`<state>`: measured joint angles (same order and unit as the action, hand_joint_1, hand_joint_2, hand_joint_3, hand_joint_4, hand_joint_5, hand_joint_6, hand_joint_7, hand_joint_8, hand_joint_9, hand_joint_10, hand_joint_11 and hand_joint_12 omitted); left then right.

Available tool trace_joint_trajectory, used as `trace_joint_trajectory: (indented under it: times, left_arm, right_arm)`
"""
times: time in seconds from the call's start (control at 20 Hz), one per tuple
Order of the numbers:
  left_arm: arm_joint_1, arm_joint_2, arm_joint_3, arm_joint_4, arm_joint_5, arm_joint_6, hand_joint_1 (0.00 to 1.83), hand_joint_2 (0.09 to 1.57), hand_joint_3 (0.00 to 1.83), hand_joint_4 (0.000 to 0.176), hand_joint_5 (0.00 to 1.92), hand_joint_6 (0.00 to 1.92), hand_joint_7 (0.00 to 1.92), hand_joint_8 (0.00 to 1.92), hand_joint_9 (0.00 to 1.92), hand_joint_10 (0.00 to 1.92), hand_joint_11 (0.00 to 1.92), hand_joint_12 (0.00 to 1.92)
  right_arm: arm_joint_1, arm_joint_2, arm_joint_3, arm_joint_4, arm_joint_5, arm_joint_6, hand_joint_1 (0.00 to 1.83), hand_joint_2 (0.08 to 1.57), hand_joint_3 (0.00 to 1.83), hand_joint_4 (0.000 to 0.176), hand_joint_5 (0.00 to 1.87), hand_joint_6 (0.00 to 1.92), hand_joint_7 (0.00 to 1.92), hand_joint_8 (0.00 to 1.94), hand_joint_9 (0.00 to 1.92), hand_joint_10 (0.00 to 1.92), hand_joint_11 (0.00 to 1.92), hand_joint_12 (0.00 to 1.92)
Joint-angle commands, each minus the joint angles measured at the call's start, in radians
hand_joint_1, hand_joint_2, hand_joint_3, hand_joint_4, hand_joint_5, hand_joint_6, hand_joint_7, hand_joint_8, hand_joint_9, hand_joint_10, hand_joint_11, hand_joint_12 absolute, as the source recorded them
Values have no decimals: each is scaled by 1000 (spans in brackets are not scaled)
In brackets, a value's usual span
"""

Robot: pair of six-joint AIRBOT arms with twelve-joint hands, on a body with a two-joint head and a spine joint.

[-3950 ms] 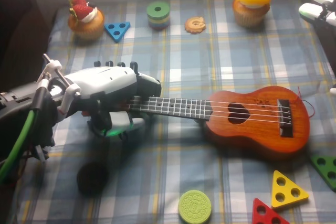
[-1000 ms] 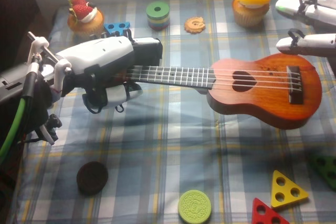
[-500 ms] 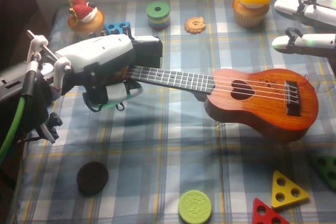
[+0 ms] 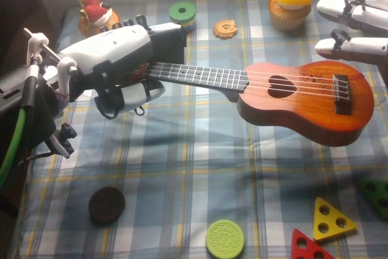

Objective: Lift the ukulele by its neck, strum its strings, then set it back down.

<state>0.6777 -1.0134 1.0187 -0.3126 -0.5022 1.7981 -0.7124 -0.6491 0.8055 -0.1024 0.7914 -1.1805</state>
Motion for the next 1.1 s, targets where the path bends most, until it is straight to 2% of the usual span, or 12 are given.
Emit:
trace_joint_trajectory:
  times: [0.0, 0.05, 0.1, 0.15, 0.3, 0.4, 0.55, 0.65, 0.75, 0.9, 0.95, 1.05]
  left_arm:
    - [-6, 5, -7, 9, -133, -23, 1247, 1406, 11, 1, 275, 1921, 449, 1882, 516, 1921, 466, 1921]
    - [-4, 5, -8, 9, -137, -24, 1392, 1386, 14, 0, 261, 1921, 410, 1883, 453, 1921, 433, 1921]
    - [-4, 5, -6, 8, -136, -25, 1421, 1383, 15, 0, 265, 1921, 402, 1889, 436, 1921, 416, 1921]
    - [-4, 5, -6, 8, -134, -25, 1275, 1403, 24, 0, 265, 1921, 429, 1896, 468, 1921, 432, 1921]
    - [-8, 3, -5, 9, -135, -25, 1234, 1415, 22, 0, 258, 1921, 432, 1903, 478, 1921, 428, 1921]
    - [-9, 2, -4, 9, -137, -25, 1223, 1426, 21, 0, 232, 1921, 416, 1920, 439, 1921, 386, 1921]
    - [-10, 1, -6, 10, -144, -27, 1235, 1415, 9, 0, 273, 1921, 441, 1890, 477, 1921, 446, 1921]
    - [-10, 2, -8, 12, -150, -30, 1228, 1425, 11, 0, 270, 1921, 426, 1912, 470, 1921, 439, 1921]
    - [-11, 3, -9, 14, -152, -31, 1230, 1425, 9, 0, 277, 1921, 426, 1912, 463, 1921, 428, 1921]
    - [-11, 2, -9, 14, -152, -32, 1239, 1415, 2, 0, 306, 1921, 445, 1889, 500, 1921, 481, 1921]
    - [-10, 2, -8, 14, -152, -32, 1246, 1406, 0, 0, 305, 1921, 461, 1868, 530, 1921, 522, 1921]
    - [-10, 2, -7, 14, -153, -33, 1244, 1406, 0, 0, 293, 1921, 462, 1864, 522, 1921, 513, 1921]
  right_arm:
    - [15, 6, 0, 8, 122, -2, 1488, 959, 738, 13, 414, 11, 0, 0, 0, 0, 0, 529]
    - [15, 6, 0, 8, 122, -2, 1486, 926, 840, 19, 398, 9, 0, 0, 0, 0, 0, 331]
    - [15, 6, 0, 8, 122, -2, 1521, 902, 848, 22, 411, 5, 0, 0, 0, 0, 0, 438]
    - [15, 6, 0, 8, 122, -2, 1532, 901, 829, 22, 410, 1, 0, 0, 0, 0, 0, 392]
    - [15, 5, 2, 6, 115, -2, 1484, 934, 784, 26, 424, 1, 0, 0, 0, 0, 0, 120]
    - [15, -2, 6, 3, 100, -2, 1507, 893, 877, 18, 431, 2, 11, 1, 0, 0, 0, 573]
    - [22, -14, 16, 3, 71, -2, 1431, 946, 865, 17, 526, 8, 34, 0, 0, 0, 0, 35]
    - [37, -29, 26, -6, 36, -2, 1345, 1005, 815, 17, 557, 8, 50, 2, 0, 0, 0, 0]
    - [49, -43, 32, -20, 3, -2, 1334, 1029, 801, 40, 559, 4, 40, 2, 0, 0, 0, 0]
    - [53, -46, 32, -48, -7, 27, 1521, 904, 935, 37, 582, 5, 0, 0, 0, 0, 0, 0]
    - [53, -46, 32, -71, -7, 54, 1442, 909, 974, 58, 576, 3, 0, 0, 0, 0, 0, 0]
    - [53, -45, 30, -92, -6, 72, 1504, 809, 991, 46, 603, 7, 12, 1, 0, 0, 0, 0]
